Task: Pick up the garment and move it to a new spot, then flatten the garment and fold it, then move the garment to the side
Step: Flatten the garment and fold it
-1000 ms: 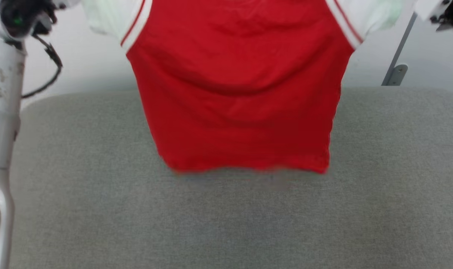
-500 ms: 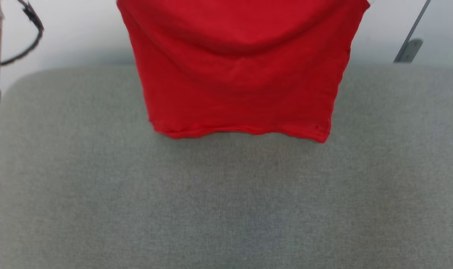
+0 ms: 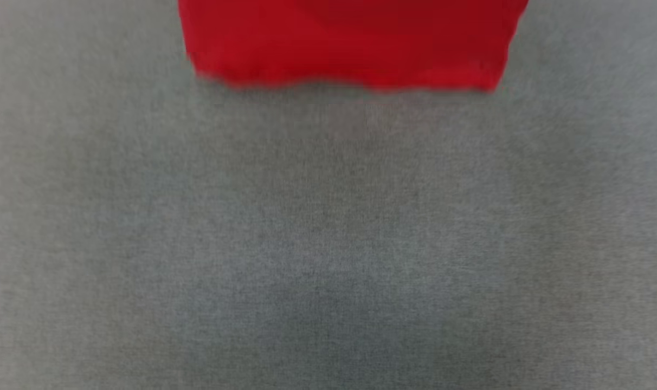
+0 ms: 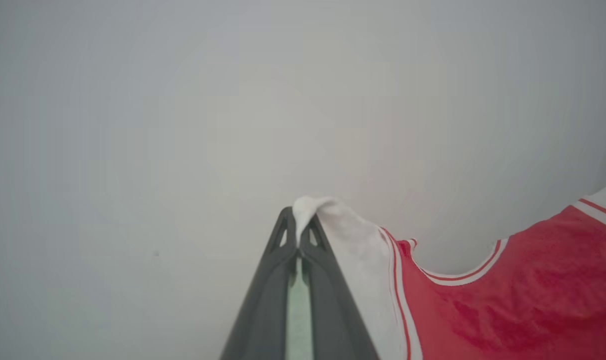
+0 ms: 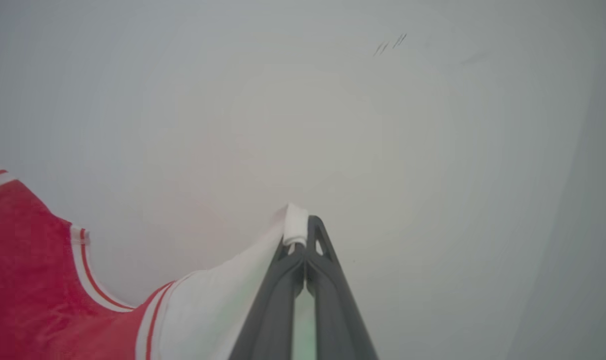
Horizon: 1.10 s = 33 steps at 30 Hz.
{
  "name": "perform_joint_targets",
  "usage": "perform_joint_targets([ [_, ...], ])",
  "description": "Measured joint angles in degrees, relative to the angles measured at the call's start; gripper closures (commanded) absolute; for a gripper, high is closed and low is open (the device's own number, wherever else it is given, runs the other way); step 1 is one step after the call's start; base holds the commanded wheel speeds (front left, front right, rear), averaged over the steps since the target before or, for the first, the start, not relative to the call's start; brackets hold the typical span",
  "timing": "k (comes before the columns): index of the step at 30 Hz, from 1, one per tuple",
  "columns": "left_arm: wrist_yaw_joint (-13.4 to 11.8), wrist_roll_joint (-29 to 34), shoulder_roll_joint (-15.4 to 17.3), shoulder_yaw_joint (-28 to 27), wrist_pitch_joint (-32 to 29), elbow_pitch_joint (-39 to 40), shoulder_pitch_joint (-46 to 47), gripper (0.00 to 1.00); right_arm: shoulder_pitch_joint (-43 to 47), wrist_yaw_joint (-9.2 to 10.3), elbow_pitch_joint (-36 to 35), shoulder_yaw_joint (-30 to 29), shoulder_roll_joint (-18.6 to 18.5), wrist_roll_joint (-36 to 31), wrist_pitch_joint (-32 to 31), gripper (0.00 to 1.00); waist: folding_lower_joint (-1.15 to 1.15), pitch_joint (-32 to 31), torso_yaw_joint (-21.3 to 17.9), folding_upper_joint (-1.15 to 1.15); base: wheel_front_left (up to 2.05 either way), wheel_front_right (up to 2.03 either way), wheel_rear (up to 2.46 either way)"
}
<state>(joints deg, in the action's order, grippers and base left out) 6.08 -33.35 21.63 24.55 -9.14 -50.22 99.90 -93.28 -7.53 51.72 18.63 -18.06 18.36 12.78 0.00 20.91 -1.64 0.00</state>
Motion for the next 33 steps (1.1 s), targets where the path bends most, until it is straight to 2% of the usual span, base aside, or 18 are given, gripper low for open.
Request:
perform_joint_targets([
  [3, 0.1, 1.6, -0.2, 0.3, 6.9, -0.5, 2.4, 1.0, -2.2, 0.0, 0.1, -1.1, -0.7, -5.9, 2.0, 1.0, 0.0, 2.7, 0.3, 0.0, 0.0, 0.0, 0.0],
  [6, 0.5, 1.1, -1.0, -0.2, 12.9, -0.9, 3.2, 1.0, -2.4, 0.0, -3.7, -2.4, -1.6, -10.6, 2.2, 1.0, 0.0, 4.8, 1.0, 0.0, 0.0, 0.0, 0.0],
  [8, 1.0, 0.6, -1.4, 0.5, 14.6, -1.5, 2.1, 1.0, -0.1, 0.0, -6.0, -1.4, -1.9, -12.4, 2.3, 1.0, 0.0, 5.6, 1.8, 0.0, 0.0, 0.0, 0.0],
  [11, 1.1, -0.4, -0.9, 2.3, 15.3, -1.8, -1.9, 1.0, 6.2, -0.01, -7.3, 1.1, -2.2, -11.8, 2.3, 1.0, 0.0, 5.8, 2.9, 0.0, 0.0, 0.0, 0.0],
  [14, 1.3, -3.4, 0.0, 4.7, 14.6, -0.1, -7.8, 1.0, 11.4, -0.01, -8.3, 3.5, -3.4, -8.4, 2.3, 1.0, 0.0, 4.6, 3.6, 0.0, 0.0, 0.0, 0.0],
  [18, 1.3, -7.7, 2.6, 7.2, 12.7, 3.9, -16.2, 1.0, 19.0, -0.01, -9.2, 7.9, -5.8, -2.7, 2.0, 1.0, 0.0, 2.1, 4.1, 0.0, 0.0, 0.0, 0.0],
  [25, 1.3, -14.6, 8.3, 10.3, 9.3, 12.7, -35.0, 1.0, 35.8, -0.01, -16.9, 13.7, -10.0, 11.2, -4.0, 1.0, 0.0, -3.5, 4.1, 0.0, 0.0, 0.0, 0.0],
  [29, 1.4, -18.6, 13.2, 11.3, 7.4, 19.9, -47.0, 1.0, 46.0, -0.01, -23.6, 14.4, -14.3, 15.7, -5.0, 1.0, 0.0, -6.8, 3.8, 0.0, 0.0, 0.0, 0.0],
  [33, 1.4, -20.9, 18.3, 12.1, 7.7, 29.8, -58.9, 1.0, 55.8, -0.01, -30.1, 14.7, -17.5, 16.7, -5.0, 1.0, 0.0, -9.9, 3.4, 0.0, 0.0, 0.0, 0.0],
])
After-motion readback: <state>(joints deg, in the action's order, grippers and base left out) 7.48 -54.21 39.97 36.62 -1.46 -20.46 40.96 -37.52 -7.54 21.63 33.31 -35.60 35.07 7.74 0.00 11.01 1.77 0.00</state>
